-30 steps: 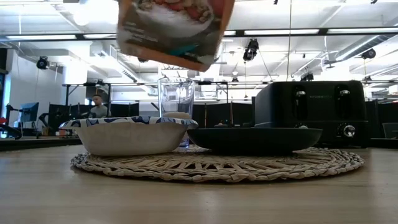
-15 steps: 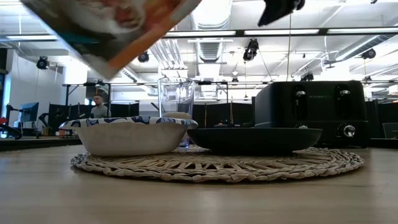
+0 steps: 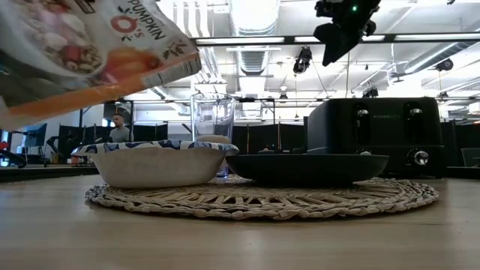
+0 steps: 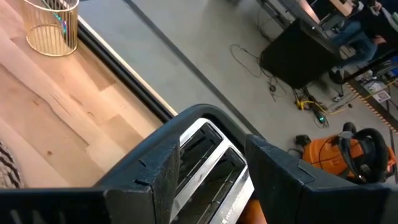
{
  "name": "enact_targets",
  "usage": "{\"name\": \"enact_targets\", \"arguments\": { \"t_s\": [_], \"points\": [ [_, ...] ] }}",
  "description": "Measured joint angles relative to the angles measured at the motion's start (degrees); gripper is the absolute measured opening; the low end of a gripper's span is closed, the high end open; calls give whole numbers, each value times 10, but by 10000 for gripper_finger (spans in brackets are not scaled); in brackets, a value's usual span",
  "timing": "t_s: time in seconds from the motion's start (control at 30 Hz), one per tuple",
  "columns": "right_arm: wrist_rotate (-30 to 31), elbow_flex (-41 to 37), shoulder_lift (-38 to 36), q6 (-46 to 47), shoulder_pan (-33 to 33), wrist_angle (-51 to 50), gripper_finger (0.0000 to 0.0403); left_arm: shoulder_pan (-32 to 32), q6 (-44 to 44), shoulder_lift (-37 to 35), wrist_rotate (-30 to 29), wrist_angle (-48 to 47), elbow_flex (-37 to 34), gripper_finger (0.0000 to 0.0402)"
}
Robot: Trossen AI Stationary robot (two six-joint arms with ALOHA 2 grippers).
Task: Arrange a breakfast setting
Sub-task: Pour the cereal from the orange cereal box into the white bowl
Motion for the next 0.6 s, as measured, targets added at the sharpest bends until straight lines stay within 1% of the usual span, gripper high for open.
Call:
{"name": "enact_targets", "arguments": {
  "t_s": [0.07,0.17,0.43,0.5,0.6],
  "points": [
    [0,0,1,1,0,0,170,-1,-16,8,24,-4,-1,0],
    [10,0,-1,5,0,0,167,-3,-22,20,39,-11,-2,0],
    [129,-2,-6,4,-3,-42,164,-16,-25,37,36,-56,-2,0],
    [147,-5,-6,24,-7,-62,162,-21,-25,37,36,-54,-2,0],
    [157,-17,-7,64,-19,-99,162,-33,-24,36,37,-54,-2,0]
  ]
}}
